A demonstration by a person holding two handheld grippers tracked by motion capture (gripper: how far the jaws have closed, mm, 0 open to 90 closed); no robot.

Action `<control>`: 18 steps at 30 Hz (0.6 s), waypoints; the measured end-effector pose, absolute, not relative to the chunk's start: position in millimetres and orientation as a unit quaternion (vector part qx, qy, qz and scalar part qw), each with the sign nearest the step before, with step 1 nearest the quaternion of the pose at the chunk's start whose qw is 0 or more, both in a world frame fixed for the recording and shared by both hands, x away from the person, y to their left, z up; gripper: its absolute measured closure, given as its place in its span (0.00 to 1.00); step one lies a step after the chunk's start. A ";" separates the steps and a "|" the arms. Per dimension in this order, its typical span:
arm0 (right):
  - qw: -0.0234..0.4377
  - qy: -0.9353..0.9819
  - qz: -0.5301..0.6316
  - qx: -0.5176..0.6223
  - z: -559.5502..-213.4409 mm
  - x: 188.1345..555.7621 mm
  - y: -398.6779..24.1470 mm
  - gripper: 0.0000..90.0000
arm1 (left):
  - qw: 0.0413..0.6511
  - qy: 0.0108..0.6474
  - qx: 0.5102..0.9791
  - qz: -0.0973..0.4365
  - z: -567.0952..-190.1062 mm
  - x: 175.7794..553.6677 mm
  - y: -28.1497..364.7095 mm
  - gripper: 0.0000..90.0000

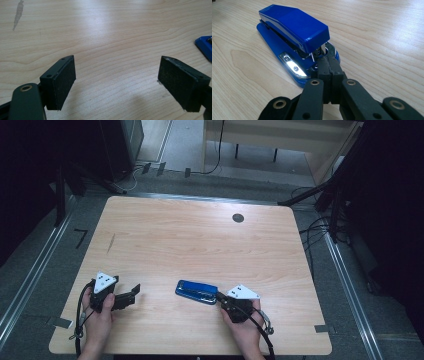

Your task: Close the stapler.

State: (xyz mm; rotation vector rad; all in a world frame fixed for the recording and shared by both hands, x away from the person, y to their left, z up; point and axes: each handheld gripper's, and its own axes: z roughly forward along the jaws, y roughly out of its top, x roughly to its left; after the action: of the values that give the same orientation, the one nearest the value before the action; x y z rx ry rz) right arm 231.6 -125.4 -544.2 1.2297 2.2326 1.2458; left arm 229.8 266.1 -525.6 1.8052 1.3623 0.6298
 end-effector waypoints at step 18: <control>0.141 0.780 0.446 0.415 -543.2 210.7 -104.9 1.00 | 0.388 0.540 0.706 0.244 -525.6 230.9 267.3 0.17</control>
State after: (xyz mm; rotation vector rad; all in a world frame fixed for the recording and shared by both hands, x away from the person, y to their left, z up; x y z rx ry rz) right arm 210.7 -104.9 -543.2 1.1987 2.2527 1.2889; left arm 230.9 267.3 -525.6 1.7948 1.3740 0.6211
